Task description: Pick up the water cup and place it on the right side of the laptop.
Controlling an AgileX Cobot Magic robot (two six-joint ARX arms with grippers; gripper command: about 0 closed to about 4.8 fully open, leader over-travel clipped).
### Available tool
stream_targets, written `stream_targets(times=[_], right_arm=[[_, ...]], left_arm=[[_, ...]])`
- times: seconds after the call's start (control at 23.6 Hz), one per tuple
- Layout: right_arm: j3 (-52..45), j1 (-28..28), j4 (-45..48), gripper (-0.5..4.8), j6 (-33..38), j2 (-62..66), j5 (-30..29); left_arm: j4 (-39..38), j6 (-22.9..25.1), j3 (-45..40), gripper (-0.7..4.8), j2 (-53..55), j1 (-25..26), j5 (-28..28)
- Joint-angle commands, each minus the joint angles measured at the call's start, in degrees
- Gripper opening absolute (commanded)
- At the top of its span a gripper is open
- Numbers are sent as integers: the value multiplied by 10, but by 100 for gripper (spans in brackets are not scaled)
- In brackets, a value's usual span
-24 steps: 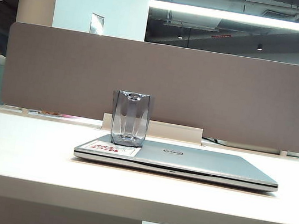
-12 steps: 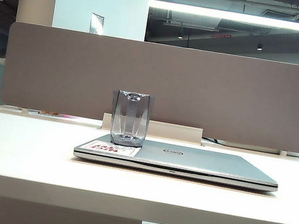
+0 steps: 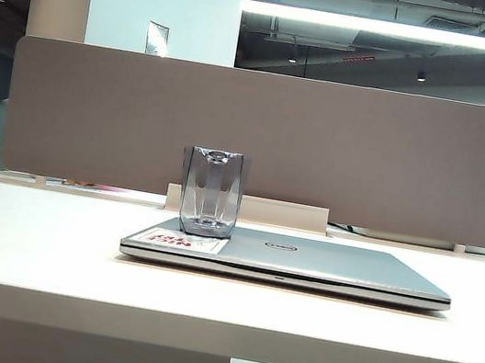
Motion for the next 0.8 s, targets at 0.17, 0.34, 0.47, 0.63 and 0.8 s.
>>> stream_targets(times=[0.17,0.34,0.47,0.63,0.8], right_arm=[[55,46,60,-9,2,117,-1],[85,88,69,-9,2,186,1],[101,125,110,-9,2,257,1],[112,169,156,-9,2,330,1],[147,225,187,-9,2,444,0]], left_arm=[[7,-1,3,-4,0,1,3],[7,-1,3,-4,0,1,3],[6,-1,3,-4,0,1,3],[0,-1,3,-4,0,1,12],[-12,-1,3,-4,0,1,82]])
